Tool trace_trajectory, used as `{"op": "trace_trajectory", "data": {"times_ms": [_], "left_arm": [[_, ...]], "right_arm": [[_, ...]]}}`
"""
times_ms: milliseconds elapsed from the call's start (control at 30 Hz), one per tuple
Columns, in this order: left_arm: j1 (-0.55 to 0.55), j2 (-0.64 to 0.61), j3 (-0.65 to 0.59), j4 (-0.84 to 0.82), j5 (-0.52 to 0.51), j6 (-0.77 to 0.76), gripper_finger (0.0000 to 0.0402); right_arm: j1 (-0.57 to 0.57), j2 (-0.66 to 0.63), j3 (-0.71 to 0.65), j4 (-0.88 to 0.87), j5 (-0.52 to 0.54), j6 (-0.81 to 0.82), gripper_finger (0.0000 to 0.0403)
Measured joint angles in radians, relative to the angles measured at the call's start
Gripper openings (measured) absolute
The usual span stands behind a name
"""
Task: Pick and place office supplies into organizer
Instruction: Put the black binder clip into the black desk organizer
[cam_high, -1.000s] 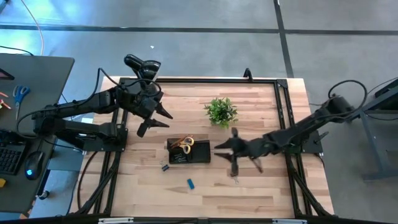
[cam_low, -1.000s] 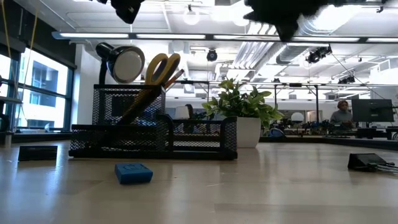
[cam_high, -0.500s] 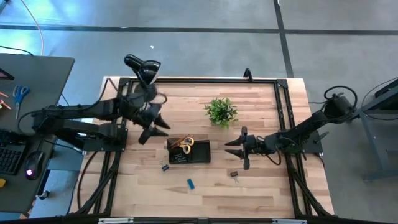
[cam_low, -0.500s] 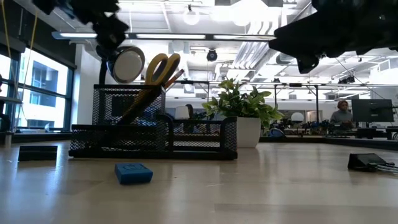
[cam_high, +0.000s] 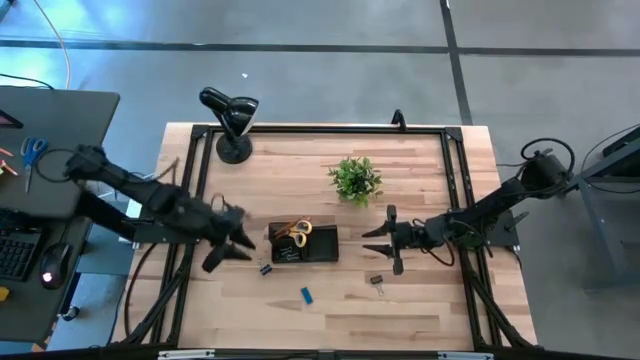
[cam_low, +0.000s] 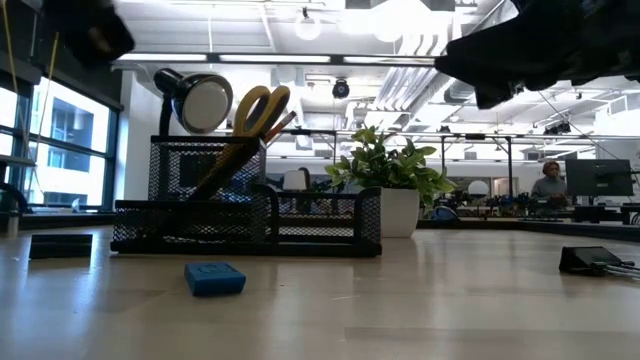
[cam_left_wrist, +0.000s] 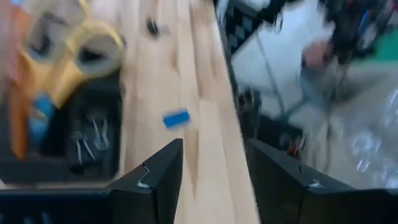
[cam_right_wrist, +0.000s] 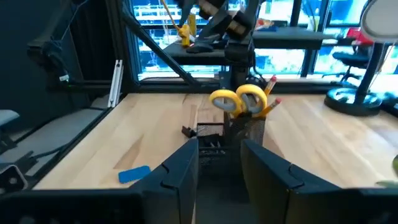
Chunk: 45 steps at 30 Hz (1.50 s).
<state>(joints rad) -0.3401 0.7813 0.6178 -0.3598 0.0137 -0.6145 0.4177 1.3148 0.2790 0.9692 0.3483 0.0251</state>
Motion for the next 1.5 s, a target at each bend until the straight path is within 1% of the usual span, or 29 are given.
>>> {"op": "trace_trajectory", "data": {"times_ms": [100, 167, 267, 433, 600, 700, 833, 967, 1067, 1167, 1367, 1433, 1500], "left_arm": [[-0.079, 0.082, 0.000, 0.004, -0.029, 0.012, 0.0165], [-0.102, 0.143, 0.000, -0.002, -0.035, 0.074, 0.0165], [-0.107, 0.245, 0.000, -0.015, -0.014, 0.203, 0.0166], [-0.107, 0.399, 0.000, -0.063, 0.042, 0.348, 0.0166], [-0.106, 0.491, 0.007, -0.062, 0.045, 0.462, 0.0166], [-0.106, 0.511, 0.012, -0.059, 0.026, 0.536, 0.0166], [-0.104, 0.520, 0.014, -0.055, -0.006, 0.571, 0.0166], [-0.104, 0.520, 0.014, -0.054, -0.007, 0.619, 0.0166], [-0.104, 0.520, 0.014, -0.057, -0.009, 0.631, 0.0170], [-0.104, 0.527, 0.014, -0.051, -0.037, 0.645, 0.0193], [-0.105, 0.534, 0.014, -0.039, -0.074, 0.660, 0.0264], [-0.105, 0.535, 0.014, -0.027, -0.081, 0.665, 0.0278], [-0.105, 0.547, 0.014, -0.022, -0.100, 0.682, 0.0283]], "right_arm": [[-0.007, 0.000, 0.000, 0.030, 0.007, -0.025, 0.0116], [-0.013, 0.000, 0.000, 0.052, 0.009, -0.036, 0.0116], [-0.019, 0.000, 0.000, 0.052, 0.009, -0.034, 0.0116], [-0.019, 0.000, 0.000, 0.046, 0.009, -0.044, 0.0116], [-0.019, 0.000, 0.000, 0.042, 0.009, -0.041, 0.0116], [-0.018, 0.000, 0.000, 0.029, 0.009, -0.013, 0.0116], [-0.017, 0.000, 0.000, -0.004, -0.008, 0.050, 0.0116], [-0.013, 0.001, 0.000, -0.018, -0.043, 0.100, 0.0116], [0.001, 0.001, 0.000, -0.018, -0.044, 0.106, 0.0116], [0.015, 0.001, 0.000, -0.017, -0.031, 0.106, 0.0116], [0.021, 0.001, 0.000, -0.016, -0.018, 0.082, 0.0116], [0.019, 0.001, 0.000, -0.016, -0.007, 0.064, 0.0116], [0.014, 0.001, 0.000, -0.015, 0.003, 0.048, 0.0116]]}}
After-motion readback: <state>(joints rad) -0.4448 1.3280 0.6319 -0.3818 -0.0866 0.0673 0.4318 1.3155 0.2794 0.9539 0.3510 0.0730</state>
